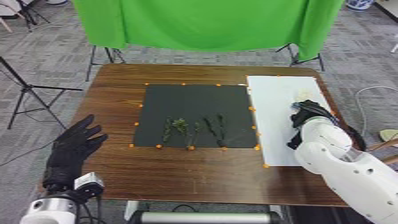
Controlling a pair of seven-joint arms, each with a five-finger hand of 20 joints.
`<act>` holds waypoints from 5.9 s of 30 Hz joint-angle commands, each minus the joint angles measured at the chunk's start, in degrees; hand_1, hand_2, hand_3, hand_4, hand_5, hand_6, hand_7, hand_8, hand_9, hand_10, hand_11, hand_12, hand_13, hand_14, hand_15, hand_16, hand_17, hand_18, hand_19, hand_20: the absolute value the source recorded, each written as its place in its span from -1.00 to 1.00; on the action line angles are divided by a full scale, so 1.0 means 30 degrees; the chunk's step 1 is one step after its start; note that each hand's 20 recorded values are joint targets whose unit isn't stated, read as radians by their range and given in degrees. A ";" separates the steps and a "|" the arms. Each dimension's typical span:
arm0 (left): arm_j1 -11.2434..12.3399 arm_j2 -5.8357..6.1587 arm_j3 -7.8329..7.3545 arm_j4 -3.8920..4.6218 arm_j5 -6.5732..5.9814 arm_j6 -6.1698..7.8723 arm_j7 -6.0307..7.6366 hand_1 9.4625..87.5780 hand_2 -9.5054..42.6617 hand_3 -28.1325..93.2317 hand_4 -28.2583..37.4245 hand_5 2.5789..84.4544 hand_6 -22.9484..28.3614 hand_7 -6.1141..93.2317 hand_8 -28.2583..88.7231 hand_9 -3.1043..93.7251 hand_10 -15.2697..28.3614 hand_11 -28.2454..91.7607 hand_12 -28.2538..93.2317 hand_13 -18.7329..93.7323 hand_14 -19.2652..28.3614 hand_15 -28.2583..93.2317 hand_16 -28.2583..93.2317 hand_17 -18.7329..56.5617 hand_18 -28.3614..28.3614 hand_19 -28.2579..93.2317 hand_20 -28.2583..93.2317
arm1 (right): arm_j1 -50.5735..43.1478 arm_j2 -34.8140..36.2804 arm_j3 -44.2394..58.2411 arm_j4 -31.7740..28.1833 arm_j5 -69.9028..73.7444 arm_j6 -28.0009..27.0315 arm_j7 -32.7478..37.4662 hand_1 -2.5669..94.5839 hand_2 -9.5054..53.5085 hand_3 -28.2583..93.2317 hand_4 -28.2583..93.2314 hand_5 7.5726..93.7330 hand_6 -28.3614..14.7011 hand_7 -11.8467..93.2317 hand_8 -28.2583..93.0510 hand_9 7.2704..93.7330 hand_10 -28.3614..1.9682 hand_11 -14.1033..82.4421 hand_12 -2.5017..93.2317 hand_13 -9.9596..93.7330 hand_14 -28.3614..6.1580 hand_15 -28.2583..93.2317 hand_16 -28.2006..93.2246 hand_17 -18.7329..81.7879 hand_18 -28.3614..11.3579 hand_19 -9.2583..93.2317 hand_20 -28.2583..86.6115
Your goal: Arrange flowers
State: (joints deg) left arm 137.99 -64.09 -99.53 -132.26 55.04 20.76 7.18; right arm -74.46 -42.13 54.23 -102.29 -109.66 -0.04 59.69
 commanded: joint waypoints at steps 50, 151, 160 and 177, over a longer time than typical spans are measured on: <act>0.0709 -0.0051 -0.0162 -0.0239 -0.0116 0.0268 0.0247 -0.59 -0.37 0.81 -0.71 -0.22 0.24 -0.60 -0.69 -0.29 0.55 -0.08 -0.41 -0.21 0.87 0.28 -0.69 -0.71 0.84 0.53 -0.63 | 0.0564 -0.0057 -0.2584 -0.1610 -0.2985 0.3091 0.0456 0.23 -1.00 0.84 -1.00 0.52 0.21 0.17 -0.46 0.90 0.34 -0.23 -0.20 0.86 0.41 0.65 -0.25 0.36 -0.85 1.00 0.36; -0.2116 0.0291 -0.0717 0.0669 0.0848 -0.0685 -0.2211 -0.56 -0.33 0.78 -0.72 -0.20 0.27 -0.60 -0.68 -0.25 0.60 -0.10 -0.37 -0.17 0.94 0.29 -0.67 -0.70 0.90 0.58 -0.70 | 0.5662 -1.2999 -0.7476 0.3987 0.4801 0.5155 -0.0841 0.11 -1.00 0.78 -1.00 0.42 0.25 0.10 -0.58 0.84 0.35 -0.36 -0.26 0.79 0.45 0.72 -0.24 0.22 -0.78 1.00 0.32; -0.2383 0.0236 -0.0906 0.0723 0.1132 -0.1358 -0.3210 -0.56 -0.33 0.78 -0.74 -0.19 0.29 -0.60 -0.68 -0.24 0.62 -0.10 -0.36 -0.15 0.97 0.30 -0.67 -0.70 0.91 0.59 -0.71 | 0.5891 -1.3060 -0.7616 0.3894 0.4641 0.6039 -0.0390 0.01 -1.00 0.72 -1.00 0.35 0.21 0.08 -0.59 0.74 0.26 -0.22 -0.38 0.76 0.45 0.74 -0.27 0.20 -0.78 1.00 0.31; -0.2734 0.0267 -0.0753 0.0905 0.1203 -0.1527 -0.3340 -0.55 -0.34 0.78 -0.76 -0.17 0.30 -0.61 -0.68 -0.21 0.63 -0.10 -0.34 -0.13 1.00 0.30 -0.66 -0.70 0.92 0.61 -0.76 | 0.6115 -1.2931 -0.7824 0.3789 0.4992 0.6052 -0.0370 -0.07 -1.00 0.72 -1.00 0.32 0.19 0.04 -0.59 0.66 0.14 -0.06 -0.52 0.74 0.43 0.75 -0.28 0.18 -0.79 1.00 0.32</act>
State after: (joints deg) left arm 129.88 -63.24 -102.06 -129.92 58.21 17.02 -2.07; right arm -56.83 -80.95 30.90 -90.54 -94.98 17.46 58.29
